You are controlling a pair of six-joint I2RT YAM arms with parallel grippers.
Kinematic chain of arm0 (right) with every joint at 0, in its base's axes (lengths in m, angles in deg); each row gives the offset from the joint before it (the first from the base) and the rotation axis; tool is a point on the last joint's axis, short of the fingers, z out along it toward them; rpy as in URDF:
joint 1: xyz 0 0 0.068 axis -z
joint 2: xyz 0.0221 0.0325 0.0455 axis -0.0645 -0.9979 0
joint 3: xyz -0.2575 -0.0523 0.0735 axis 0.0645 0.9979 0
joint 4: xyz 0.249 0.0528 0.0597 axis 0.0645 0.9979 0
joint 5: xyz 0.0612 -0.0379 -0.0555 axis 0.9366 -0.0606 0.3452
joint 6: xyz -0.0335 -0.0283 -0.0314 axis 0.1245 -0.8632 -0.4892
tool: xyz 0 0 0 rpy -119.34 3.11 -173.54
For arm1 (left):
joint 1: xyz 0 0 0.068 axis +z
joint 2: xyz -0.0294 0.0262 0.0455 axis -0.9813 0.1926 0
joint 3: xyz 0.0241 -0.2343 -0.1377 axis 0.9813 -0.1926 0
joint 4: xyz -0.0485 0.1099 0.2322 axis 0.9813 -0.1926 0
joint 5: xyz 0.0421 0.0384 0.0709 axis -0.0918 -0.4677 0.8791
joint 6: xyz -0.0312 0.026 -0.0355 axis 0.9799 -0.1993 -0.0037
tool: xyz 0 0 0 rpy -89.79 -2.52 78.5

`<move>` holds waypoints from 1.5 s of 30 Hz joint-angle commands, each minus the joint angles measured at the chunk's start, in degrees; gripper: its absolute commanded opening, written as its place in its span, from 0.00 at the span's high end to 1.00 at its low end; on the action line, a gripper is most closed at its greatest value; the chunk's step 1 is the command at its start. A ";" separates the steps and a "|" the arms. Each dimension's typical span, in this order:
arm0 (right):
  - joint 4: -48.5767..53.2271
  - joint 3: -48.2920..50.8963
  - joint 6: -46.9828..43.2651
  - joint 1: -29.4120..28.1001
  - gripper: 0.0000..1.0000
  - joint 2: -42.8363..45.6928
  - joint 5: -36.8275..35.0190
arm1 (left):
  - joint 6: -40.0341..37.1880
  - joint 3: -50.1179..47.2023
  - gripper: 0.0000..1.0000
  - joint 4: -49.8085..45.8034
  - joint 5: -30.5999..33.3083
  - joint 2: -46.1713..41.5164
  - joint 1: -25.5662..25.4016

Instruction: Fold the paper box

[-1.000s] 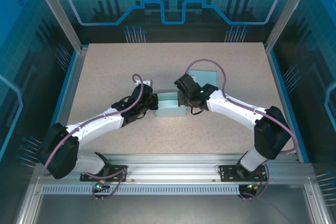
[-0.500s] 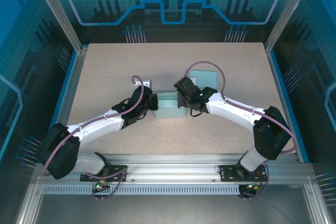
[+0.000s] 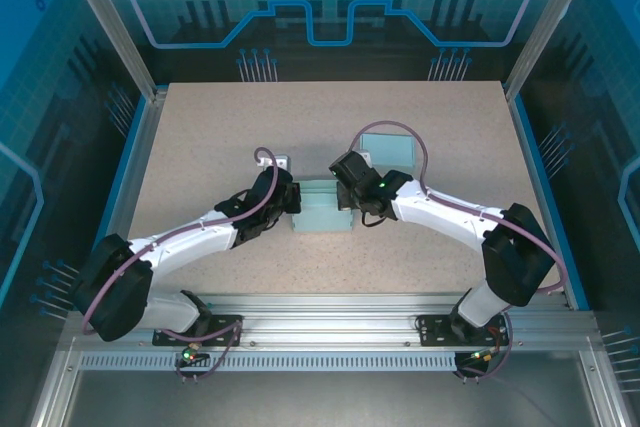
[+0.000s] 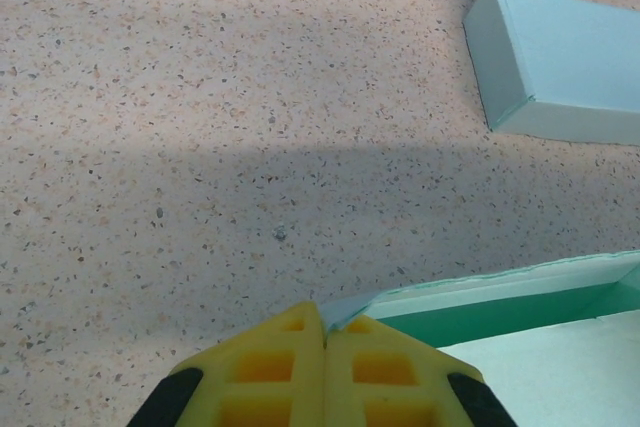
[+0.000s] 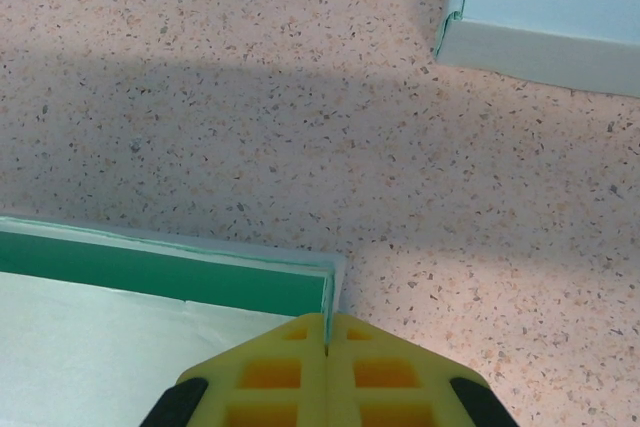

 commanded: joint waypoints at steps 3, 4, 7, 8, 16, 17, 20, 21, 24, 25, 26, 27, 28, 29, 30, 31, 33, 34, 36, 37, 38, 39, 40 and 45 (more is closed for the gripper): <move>-0.92 2.23 0.72 -1.79 1.00 0.88 2.78 | -0.66 -1.35 1.00 2.10 -0.15 -0.57 -1.11; -1.24 2.43 0.53 -1.84 1.00 0.94 2.67 | -0.59 -1.52 1.00 2.59 -0.16 -0.57 -1.16; -2.12 3.24 -0.15 -2.46 1.00 1.11 1.80 | -0.59 -2.53 1.00 4.60 -0.01 -0.70 -1.41; -2.37 3.53 -0.46 -2.84 1.00 1.22 1.20 | -0.67 -3.04 1.00 5.48 0.09 -0.74 -1.47; -4.13 5.50 -2.36 -6.65 1.00 2.34 -4.07 | -5.49 -9.51 1.00 16.20 -0.91 -3.39 -2.42; -4.24 5.75 -2.46 -7.00 1.00 2.62 -4.68 | -6.38 -10.81 1.00 18.25 -1.17 -4.04 -2.44; -5.01 6.68 -2.71 -7.83 0.99 3.59 -5.78 | -9.00 -14.55 1.00 24.25 -1.39 -5.63 -2.74; -5.68 7.11 -2.85 -8.05 0.99 4.08 -6.11 | -10.03 -15.72 1.00 26.52 -1.47 -5.98 -2.82; -8.54 9.22 -3.48 -8.70 0.99 5.69 -7.46 | -13.28 -18.40 1.00 33.32 -1.45 -5.81 -3.33; -9.90 10.00 -3.75 -8.82 0.99 6.16 -7.88 | -14.15 -18.93 1.00 35.26 -1.40 -5.34 -3.50; -11.40 11.07 -4.03 -8.92 0.99 6.71 -8.28 | -14.91 -19.44 1.00 37.60 -1.45 -4.59 -3.56; -12.85 12.05 -4.26 -8.86 0.99 7.18 -8.58 | -15.56 -19.72 1.00 39.66 -1.49 -3.77 -3.65; -14.11 12.85 -4.45 -8.92 0.99 7.59 -8.86 | -16.12 -19.89 1.00 41.36 -1.49 -3.08 -3.66; -15.57 13.68 -4.65 -8.90 0.99 7.97 -9.20 | -16.89 -20.05 1.00 43.46 -1.51 -2.19 -3.69; -16.63 13.73 -4.74 -8.88 0.99 8.38 -9.72 | -17.56 -20.09 1.00 45.47 -1.33 -1.27 -3.78; -17.33 15.40 -4.90 -8.93 0.99 8.61 -10.17 | -18.28 -20.01 1.00 47.14 -1.10 -0.62 -3.77; -18.62 16.02 -5.39 -8.91 0.99 9.13 -11.21 | -19.59 -20.06 1.00 51.49 -0.57 1.39 -3.77; -18.84 16.10 -5.62 -8.79 0.99 9.22 -11.51 | -20.10 -19.88 1.00 53.11 -0.20 2.23 -3.76; -19.83 16.13 -6.41 -8.65 0.99 9.16 -12.13 | -21.19 -19.65 1.00 57.09 0.44 4.16 -3.82; -20.38 16.19 -6.71 -8.55 0.99 9.06 -12.31 | -21.74 -19.65 1.00 59.07 0.54 5.17 -3.75; -21.22 16.26 -7.02 -8.42 0.98 8.85 -12.41 | -22.33 -19.57 1.00 61.50 0.69 6.44 -3.81; -22.10 16.50 -7.20 -8.19 0.98 8.59 -12.61 | -22.71 -19.37 1.00 63.60 0.87 7.76 -3.82; -22.73 16.56 -7.21 -8.01 0.98 8.34 -12.59 | -22.98 -19.25 1.00 65.15 1.11 8.83 -3.82; -22.63 16.78 -5.01 -7.69 0.97 6.54 -12.34 | -22.16 -19.13 1.00 66.59 2.36 11.85 -3.75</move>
